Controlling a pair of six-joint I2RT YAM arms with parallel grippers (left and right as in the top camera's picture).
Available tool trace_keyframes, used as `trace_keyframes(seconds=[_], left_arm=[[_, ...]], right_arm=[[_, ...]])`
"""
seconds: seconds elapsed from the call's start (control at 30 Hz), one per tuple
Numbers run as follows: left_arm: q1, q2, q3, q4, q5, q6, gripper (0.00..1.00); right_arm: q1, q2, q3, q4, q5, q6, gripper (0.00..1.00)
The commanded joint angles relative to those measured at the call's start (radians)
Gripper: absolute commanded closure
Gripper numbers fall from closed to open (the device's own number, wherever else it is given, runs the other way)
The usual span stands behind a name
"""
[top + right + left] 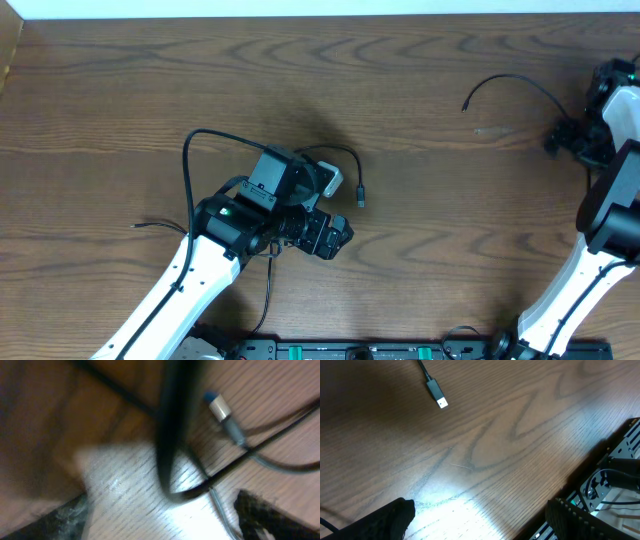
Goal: Untangle cables
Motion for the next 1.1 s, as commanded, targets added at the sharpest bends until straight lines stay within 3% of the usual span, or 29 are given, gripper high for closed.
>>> trace_keyframes(seconds=[0.0, 0.03, 0.53, 0.87, 1.0, 1.07], left_arm=[[-0.002, 0.002, 0.005, -0.004, 0.016, -0.010, 0.11], [-0.002, 0.002, 0.005, -0.003, 0.016, -0.010, 0.10], [-0.002, 0.002, 0.005, -0.004, 0.016, -0.010, 0.10], [-0.002, 0.002, 0.005, -0.015, 0.016, -0.010, 0.10], [-0.002, 0.002, 0.005, -0.014, 0.016, -0.009, 0.11], [-0.002, 0.002, 0.005, -0.014, 0.016, -0.009, 0.10]], right_arm=[[-0.029, 0.009, -0.062, 0.031, 0.022, 0.045, 0.90], [-0.037, 0.009, -0.073, 0.041, 0.022, 0.055, 0.99], [-0.264, 0.009, -0.089, 0.103, -0.115, 0.115, 0.99], [-0.436, 0.009, -0.089, 0.108, -0.333, 0.150, 0.99], [-0.475, 0.009, -0.089, 0.130, -0.703, 0.087, 0.84], [-0.476, 0.009, -0.089, 0.134, -0.864, 0.035, 0.66]])
